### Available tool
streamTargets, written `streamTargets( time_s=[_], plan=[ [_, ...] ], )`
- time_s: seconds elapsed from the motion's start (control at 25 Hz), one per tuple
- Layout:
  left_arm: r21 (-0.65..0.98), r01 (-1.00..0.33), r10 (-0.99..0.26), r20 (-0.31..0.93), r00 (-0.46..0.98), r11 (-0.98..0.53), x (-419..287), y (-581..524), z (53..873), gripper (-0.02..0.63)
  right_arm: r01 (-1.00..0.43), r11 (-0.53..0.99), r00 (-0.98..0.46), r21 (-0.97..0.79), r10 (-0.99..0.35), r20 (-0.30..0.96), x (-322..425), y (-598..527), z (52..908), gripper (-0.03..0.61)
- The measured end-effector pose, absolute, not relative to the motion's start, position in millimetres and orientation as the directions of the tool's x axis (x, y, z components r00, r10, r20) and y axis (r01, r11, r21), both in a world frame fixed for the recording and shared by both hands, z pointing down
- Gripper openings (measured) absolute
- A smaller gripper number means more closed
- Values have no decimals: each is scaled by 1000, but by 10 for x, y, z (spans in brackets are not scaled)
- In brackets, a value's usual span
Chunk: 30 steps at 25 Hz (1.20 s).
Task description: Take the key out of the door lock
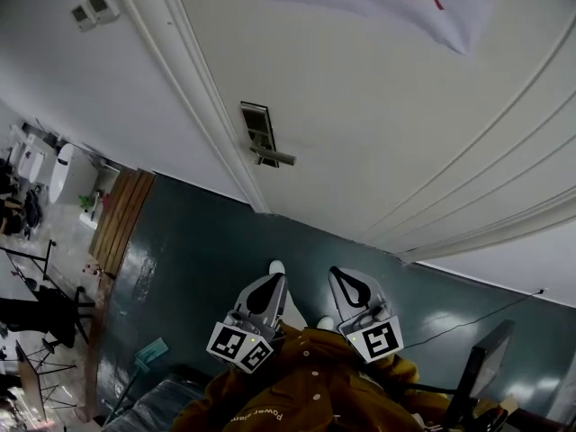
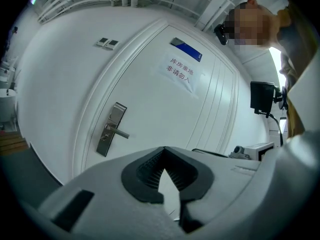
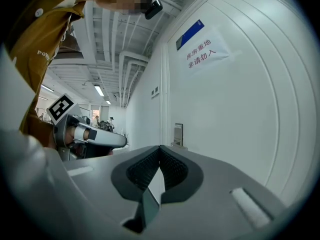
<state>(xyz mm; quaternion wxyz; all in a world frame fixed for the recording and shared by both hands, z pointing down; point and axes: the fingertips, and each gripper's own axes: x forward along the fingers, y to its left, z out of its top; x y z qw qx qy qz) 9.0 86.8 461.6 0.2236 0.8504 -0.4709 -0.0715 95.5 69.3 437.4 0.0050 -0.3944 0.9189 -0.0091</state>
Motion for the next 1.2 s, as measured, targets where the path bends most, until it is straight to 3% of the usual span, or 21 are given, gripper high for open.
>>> streamTargets(
  time_s=[0.48,0.8,0.96,1.0,1.04,1.2],
  plan=[
    [444,-717,-775,75,628,-537,-786,-694,4456,-2,-778,628,-628,0,-778,14,26,-885,4162,5],
    [510,-700,-783,79,617,-500,-1037,-1153,4626,-2,-756,652,-652,64,-758,15,-295,-1340,4167,6],
    [552,-687,-780,102,618,-472,-1029,-1377,4931,-2,-682,699,-688,216,-713,136,-275,-1532,4456,166],
    [589,-669,-781,101,616,-452,-1052,-1432,5006,12,-662,708,-689,247,-704,173,-266,-1587,4544,169],
    [630,-646,-782,95,616,-431,-1074,-1472,5067,119,-645,716,-687,266,-696,206,-261,-1641,4632,176],
    [731,-573,-788,79,611,-370,-1105,-1576,5251,183,-623,746,-690,236,-666,286,-228,-1917,4936,208]
  ],
)
